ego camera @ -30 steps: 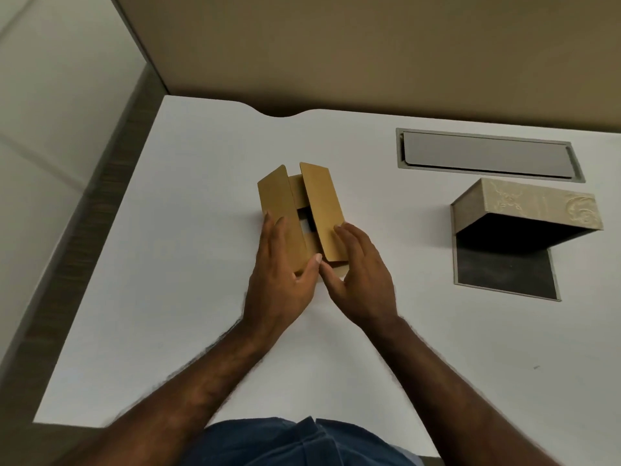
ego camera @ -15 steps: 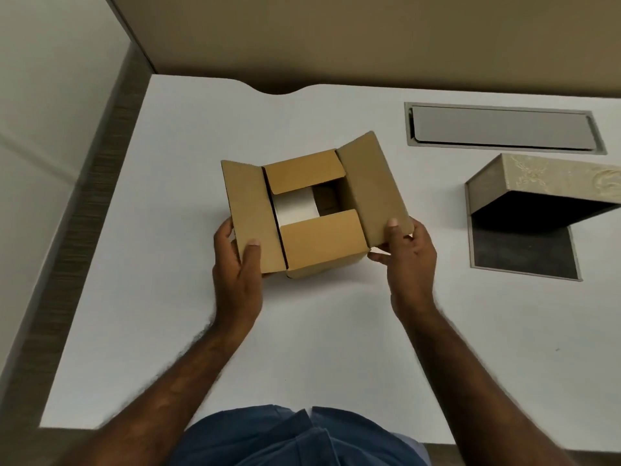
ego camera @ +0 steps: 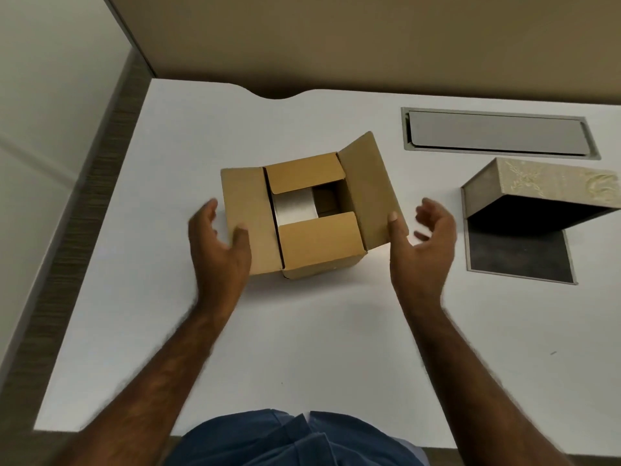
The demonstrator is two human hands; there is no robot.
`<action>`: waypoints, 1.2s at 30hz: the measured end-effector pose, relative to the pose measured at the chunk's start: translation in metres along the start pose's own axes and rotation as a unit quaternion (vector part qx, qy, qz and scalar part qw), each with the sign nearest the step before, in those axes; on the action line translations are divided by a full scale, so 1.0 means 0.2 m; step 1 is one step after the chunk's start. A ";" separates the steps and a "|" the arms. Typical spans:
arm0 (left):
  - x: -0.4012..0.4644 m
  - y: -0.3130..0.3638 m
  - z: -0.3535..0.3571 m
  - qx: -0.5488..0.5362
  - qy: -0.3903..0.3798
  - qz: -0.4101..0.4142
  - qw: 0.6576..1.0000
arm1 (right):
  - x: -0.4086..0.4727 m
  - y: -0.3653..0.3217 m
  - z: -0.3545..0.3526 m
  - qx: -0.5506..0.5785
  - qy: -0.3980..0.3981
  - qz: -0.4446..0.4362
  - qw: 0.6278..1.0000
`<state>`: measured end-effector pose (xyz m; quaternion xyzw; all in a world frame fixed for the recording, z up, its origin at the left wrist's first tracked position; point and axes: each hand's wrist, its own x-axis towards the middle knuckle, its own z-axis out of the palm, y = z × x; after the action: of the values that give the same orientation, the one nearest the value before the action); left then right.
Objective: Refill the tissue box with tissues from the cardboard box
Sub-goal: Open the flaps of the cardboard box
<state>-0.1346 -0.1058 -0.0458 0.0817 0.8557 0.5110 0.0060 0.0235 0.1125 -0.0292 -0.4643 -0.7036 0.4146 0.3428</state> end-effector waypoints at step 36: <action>0.56 0.06 0.15 0.127 -0.171 0.020 0.977 | -0.28 0.12 -0.28 -0.303 -0.426 -0.339 0.782</action>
<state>-0.2405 -0.0587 -0.0413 0.1854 0.8981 0.3767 0.1312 0.0992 0.0802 -0.0334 -0.0523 -0.9793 0.1926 -0.0323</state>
